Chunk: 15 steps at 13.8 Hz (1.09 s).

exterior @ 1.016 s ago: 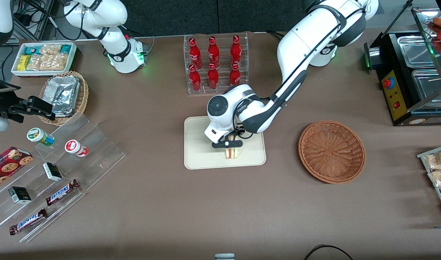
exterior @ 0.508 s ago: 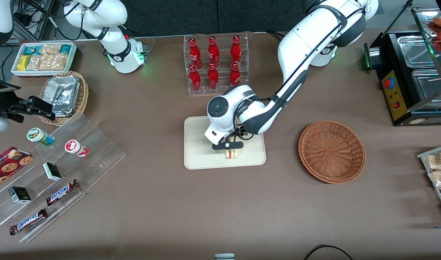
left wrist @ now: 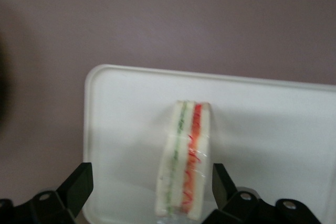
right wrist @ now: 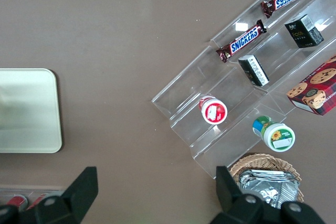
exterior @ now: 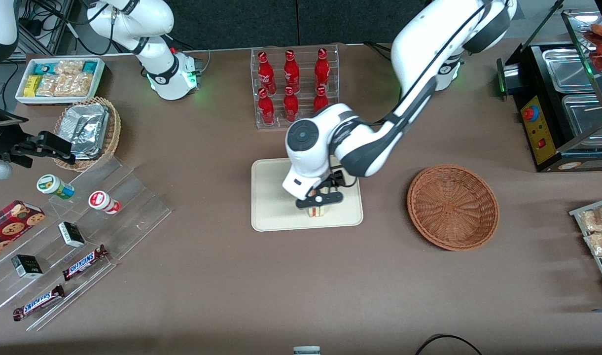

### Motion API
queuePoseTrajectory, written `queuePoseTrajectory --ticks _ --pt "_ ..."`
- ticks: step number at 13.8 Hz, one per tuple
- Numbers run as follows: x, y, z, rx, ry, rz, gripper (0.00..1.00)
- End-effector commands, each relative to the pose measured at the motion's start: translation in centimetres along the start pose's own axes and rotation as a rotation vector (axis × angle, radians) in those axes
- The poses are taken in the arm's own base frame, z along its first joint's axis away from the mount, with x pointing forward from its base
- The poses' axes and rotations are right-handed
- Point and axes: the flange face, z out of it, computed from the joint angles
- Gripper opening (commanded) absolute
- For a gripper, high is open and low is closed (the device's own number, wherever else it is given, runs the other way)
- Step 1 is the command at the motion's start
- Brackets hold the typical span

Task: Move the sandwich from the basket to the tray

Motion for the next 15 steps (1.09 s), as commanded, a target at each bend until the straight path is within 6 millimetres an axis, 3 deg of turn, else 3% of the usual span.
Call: queuePoseTrajectory --ticks 1,4,7,11,15 --pt "3.5 -6.0 -4.7 -0.006 -0.033 -0.047 1.00" --pt "8.2 -13.5 -7.3 -0.039 -0.103 -0.052 1.00" --pt "11.1 -18.5 -8.1 -0.055 -0.123 -0.069 1.00" --pt "12.6 -24.3 -8.6 -0.022 -0.146 -0.051 1.00" --pt "11.5 -35.0 -11.9 -0.068 -0.159 0.086 1.00"
